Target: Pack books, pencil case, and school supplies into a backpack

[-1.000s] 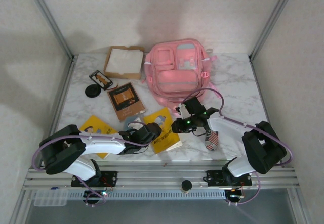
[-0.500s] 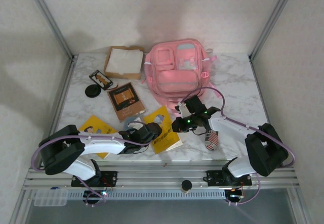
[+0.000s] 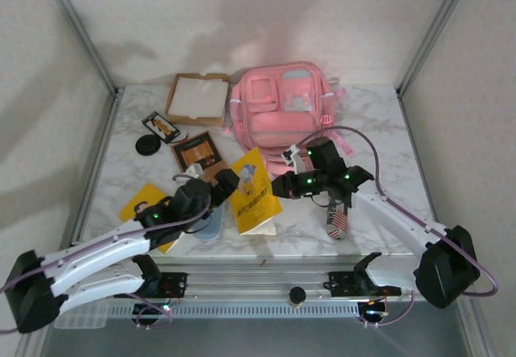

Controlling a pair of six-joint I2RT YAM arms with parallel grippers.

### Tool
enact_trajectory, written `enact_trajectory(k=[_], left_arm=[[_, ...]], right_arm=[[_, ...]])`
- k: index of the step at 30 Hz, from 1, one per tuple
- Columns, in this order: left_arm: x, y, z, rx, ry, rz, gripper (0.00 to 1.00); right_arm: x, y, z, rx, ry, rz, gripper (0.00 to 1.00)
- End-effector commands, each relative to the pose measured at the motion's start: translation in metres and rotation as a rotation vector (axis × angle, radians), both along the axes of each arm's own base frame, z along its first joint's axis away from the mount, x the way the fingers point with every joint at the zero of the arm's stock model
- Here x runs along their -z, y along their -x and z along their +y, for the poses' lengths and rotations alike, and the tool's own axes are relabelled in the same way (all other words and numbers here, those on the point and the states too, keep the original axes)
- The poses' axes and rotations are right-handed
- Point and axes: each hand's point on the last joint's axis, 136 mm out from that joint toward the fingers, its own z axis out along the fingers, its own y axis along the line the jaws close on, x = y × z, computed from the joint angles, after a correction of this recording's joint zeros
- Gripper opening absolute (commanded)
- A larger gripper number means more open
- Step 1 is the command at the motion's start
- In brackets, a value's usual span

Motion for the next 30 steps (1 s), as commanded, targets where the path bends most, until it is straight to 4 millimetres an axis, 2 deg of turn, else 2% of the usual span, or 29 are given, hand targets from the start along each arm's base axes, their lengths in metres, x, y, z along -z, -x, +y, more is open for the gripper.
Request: enact_trajectory(k=[1,4,9,13,16,17,20,22,26,30], left_arm=[[0.007,0.010,0.020,0.056,-0.070,0.030,1.00],[-0.010,0.007,0.016,0.106,0.012,-0.009,1.00],[-0.033,0.000,-0.016,0.234,0.097,-0.064,0.99],[-0.064,-0.002,-0.042,0.340,0.196,-0.160,0.99],[-0.081,0.001,-0.060,0.419,0.265,-0.220,0.98],[-0.083,0.001,-0.062,0.426,0.278,-0.228,0.97],[-0.107,0.005,-0.067,0.449,0.378,-0.323,0.89],[-0.119,0.006,-0.071,0.464,0.408,-0.355,0.81],[-0.120,0.005,-0.080,0.497,0.379,-0.345,0.67],[-0.120,0.010,-0.080,0.494,0.405,-0.352,0.49]], right_arm=[[-0.064,-0.005,0.002,-0.002,-0.161,-0.081,0.00],[-0.088,-0.010,-0.001,0.019,-0.233,-0.091,0.00],[-0.128,-0.020,-0.005,0.032,-0.334,-0.132,0.00],[-0.139,-0.029,-0.008,0.047,-0.373,-0.124,0.00],[-0.146,-0.028,-0.005,0.026,-0.422,-0.115,0.00],[-0.146,-0.028,-0.004,0.023,-0.431,-0.107,0.00],[-0.141,-0.029,-0.005,0.026,-0.430,-0.101,0.00],[-0.136,-0.028,-0.005,0.020,-0.430,-0.091,0.00],[-0.119,-0.029,-0.008,0.027,-0.387,-0.070,0.00],[-0.108,-0.035,-0.013,0.064,-0.315,-0.092,0.00]])
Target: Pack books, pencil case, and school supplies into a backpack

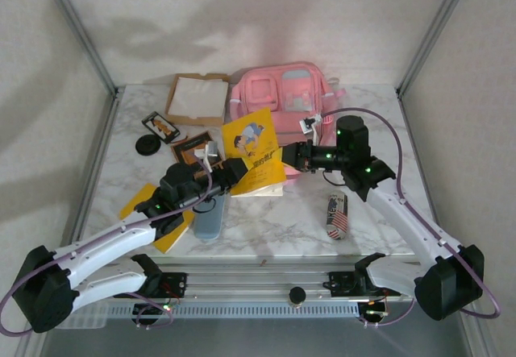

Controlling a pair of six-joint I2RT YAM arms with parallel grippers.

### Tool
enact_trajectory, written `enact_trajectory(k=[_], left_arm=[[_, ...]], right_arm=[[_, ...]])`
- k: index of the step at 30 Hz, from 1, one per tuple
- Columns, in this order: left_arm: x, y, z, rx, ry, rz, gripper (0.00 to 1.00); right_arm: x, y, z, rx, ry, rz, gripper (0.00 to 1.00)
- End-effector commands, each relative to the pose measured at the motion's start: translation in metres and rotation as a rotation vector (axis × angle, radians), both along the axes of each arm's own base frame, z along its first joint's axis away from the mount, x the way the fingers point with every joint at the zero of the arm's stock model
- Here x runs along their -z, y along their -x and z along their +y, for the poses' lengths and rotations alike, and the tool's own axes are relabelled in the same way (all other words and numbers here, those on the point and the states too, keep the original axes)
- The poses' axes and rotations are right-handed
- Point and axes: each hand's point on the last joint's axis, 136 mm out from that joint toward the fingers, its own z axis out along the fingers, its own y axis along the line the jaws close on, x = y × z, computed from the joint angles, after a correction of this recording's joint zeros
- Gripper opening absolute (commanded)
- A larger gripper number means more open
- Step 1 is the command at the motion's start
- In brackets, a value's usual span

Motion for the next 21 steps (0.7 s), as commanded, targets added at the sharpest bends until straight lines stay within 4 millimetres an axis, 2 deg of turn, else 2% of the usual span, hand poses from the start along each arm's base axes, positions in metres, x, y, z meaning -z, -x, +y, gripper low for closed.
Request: enact_trajectory(k=[1,3,7,12,14,17,21], left_arm=[[-0.035,0.012,-0.006,0.048,0.090,-0.094,0.43],[-0.034,0.012,-0.004,0.042,0.082,-0.094,0.34],[-0.035,0.011,-0.006,0.042,0.081,-0.094,0.16],[-0.042,0.008,-0.013,0.060,0.086,-0.102,0.01],[-0.045,0.007,-0.015,0.066,0.093,-0.104,0.00],[-0.050,0.007,-0.022,0.087,0.116,-0.113,0.00],[-0.061,0.007,-0.033,0.112,0.139,-0.137,0.00]], right_arm=[[0.001,-0.004,-0.003,0.007,0.033,-0.055,0.00],[0.010,-0.007,-0.006,0.014,0.048,-0.041,0.00],[0.014,-0.007,-0.006,0.012,0.055,-0.041,0.18],[0.020,-0.011,-0.018,0.040,0.071,-0.040,0.58],[0.022,-0.014,-0.027,0.054,0.049,-0.018,0.73],[0.022,-0.009,-0.023,0.013,0.011,0.004,0.98],[0.042,-0.005,-0.016,-0.014,0.031,0.065,0.99]])
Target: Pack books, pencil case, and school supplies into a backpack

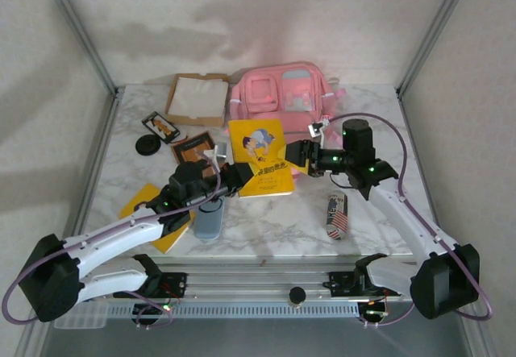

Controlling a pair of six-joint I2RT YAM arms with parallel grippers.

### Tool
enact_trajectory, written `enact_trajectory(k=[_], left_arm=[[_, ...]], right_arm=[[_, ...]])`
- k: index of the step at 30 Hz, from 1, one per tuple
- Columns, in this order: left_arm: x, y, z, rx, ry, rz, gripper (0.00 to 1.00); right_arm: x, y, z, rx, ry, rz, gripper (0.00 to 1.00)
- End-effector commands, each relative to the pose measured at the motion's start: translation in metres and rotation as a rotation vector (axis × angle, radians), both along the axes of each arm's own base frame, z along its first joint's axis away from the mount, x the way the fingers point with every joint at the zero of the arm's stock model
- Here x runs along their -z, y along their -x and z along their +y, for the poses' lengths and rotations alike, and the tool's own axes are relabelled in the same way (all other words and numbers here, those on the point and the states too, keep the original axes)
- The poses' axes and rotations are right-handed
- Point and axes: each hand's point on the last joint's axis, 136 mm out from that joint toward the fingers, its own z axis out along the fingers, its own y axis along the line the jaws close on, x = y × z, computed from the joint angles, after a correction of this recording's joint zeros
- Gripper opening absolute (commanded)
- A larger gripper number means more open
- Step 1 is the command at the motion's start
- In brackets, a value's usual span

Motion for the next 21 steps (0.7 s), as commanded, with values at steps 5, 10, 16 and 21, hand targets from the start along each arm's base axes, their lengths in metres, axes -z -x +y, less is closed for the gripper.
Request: enact_trajectory(k=[5,10,16,21], left_arm=[[-0.072,0.004,-0.021,0.062,0.151,-0.180,0.00],[-0.048,-0.011,-0.023,0.006,0.042,-0.147,0.00],[-0.027,-0.018,-0.028,0.007,-0.019,-0.108,0.00],[-0.019,-0.022,-0.027,-0.011,-0.075,-0.117,0.00]], right_arm=[[0.004,0.013,0.010,-0.078,-0.055,0.041,0.99],[-0.025,0.015,0.001,-0.040,-0.086,-0.073,0.84],[-0.036,0.010,-0.003,-0.008,-0.101,-0.125,0.41],[-0.036,-0.004,-0.014,0.077,-0.028,-0.165,0.18]])
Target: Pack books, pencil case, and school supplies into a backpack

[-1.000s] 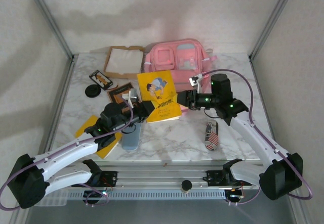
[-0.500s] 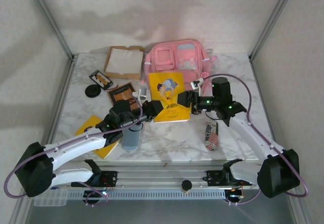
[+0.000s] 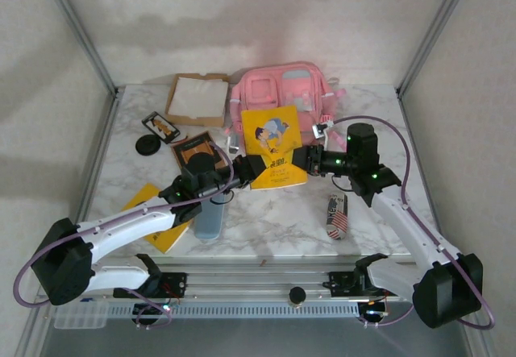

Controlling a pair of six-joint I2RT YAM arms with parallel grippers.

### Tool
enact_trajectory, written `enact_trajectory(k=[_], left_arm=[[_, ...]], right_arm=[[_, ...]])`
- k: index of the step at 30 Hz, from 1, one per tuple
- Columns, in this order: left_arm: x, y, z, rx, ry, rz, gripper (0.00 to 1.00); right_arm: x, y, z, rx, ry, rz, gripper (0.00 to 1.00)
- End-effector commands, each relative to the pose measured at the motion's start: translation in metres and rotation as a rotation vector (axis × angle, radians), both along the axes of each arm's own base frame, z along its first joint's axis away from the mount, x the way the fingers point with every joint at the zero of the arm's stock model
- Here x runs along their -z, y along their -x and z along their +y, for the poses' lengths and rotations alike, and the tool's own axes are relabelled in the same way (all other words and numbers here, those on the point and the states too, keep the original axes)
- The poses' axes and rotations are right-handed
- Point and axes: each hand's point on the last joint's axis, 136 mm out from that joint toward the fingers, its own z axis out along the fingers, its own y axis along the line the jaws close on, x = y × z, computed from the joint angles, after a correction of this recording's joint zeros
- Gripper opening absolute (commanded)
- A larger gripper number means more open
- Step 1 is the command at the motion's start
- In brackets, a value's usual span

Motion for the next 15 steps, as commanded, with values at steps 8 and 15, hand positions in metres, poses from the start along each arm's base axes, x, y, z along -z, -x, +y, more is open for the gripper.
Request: enact_trajectory(k=[8,15], left_arm=[[-0.006,-0.022,0.008,-0.050,-0.310,-0.202,0.48],[0.023,-0.075,0.020,-0.050,-0.922,-0.401,0.59]], right_arm=[[-0.025,-0.026,-0.033,0.155,0.080,-0.151,0.00],[0.000,-0.069,-0.111,0.453,0.227,-0.097,0.00]])
